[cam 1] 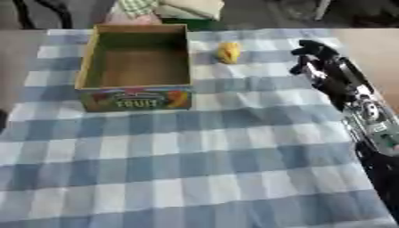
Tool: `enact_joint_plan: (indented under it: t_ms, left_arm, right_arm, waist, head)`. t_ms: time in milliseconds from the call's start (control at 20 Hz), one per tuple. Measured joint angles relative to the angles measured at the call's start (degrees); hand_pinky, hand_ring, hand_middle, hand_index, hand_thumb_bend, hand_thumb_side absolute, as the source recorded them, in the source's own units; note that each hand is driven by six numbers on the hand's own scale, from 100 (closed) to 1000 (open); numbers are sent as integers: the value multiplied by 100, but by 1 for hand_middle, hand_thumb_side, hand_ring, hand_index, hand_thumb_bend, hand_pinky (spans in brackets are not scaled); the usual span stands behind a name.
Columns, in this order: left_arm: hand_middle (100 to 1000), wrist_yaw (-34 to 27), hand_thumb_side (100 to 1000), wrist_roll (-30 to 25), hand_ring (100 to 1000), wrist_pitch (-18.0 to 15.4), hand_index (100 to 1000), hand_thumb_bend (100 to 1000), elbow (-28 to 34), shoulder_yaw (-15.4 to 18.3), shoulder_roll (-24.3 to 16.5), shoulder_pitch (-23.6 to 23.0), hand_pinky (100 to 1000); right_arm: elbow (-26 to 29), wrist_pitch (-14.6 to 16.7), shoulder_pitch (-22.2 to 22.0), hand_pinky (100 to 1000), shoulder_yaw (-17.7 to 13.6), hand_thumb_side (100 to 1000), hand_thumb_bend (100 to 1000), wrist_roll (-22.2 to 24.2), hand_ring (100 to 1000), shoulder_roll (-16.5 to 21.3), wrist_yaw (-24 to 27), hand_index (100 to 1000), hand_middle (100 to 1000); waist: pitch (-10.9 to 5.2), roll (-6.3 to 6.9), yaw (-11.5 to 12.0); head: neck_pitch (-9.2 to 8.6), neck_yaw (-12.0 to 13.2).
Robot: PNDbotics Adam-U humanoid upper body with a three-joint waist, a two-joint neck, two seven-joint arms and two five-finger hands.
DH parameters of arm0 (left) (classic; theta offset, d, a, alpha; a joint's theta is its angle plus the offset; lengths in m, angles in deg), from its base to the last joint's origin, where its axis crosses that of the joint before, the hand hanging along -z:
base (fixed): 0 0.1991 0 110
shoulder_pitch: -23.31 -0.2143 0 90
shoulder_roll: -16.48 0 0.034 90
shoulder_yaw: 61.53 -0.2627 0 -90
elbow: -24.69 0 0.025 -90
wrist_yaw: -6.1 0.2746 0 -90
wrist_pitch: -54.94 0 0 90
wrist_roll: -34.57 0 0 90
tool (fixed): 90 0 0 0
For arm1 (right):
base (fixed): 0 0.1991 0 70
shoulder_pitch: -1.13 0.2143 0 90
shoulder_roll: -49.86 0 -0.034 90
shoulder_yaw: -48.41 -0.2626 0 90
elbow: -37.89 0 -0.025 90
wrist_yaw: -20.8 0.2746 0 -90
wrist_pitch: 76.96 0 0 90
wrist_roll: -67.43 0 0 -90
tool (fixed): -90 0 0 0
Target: Pick up objects on the table and place them in the box.
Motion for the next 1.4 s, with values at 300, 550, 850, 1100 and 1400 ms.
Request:
enact_joint_plan:
  t_ms: [300,550,850,1100,1400]
  left_arm:
    - [519,0,447,-1,611,0,608,503,0,0,0,0,728]
    - [519,0,446,-3,612,0,608,502,0,-1,0,0,728]
    - [520,0,447,-10,612,-1,608,501,0,-2,0,0,729]
    - [520,0,447,-44,612,-5,608,501,0,-14,0,3,728]
    - [520,0,448,-85,612,-10,608,501,-1,-71,0,3,729]
  right_arm:
    - [-1,-1,1,703,0,414,100,-1,601,0,-2,897,758]
    - [-2,-12,7,703,1,414,100,-12,600,0,-3,897,758]
    - [-253,-29,312,701,160,433,100,48,595,209,17,899,761]
    - [-1076,22,955,717,382,455,100,214,621,568,-14,902,771]
    - [-2451,269,1922,840,534,422,100,243,766,635,-798,908,796]
  waist:
    - [0,4,0]
    - [0,5,0]
    - [0,-6,31]
    - [-1,-6,112]
    - [-9,0,255]
  head:
    - [0,-1]
    - [-1,-1]
    - [-37,-15]
    - [-72,-93]
    - [-98,-196]
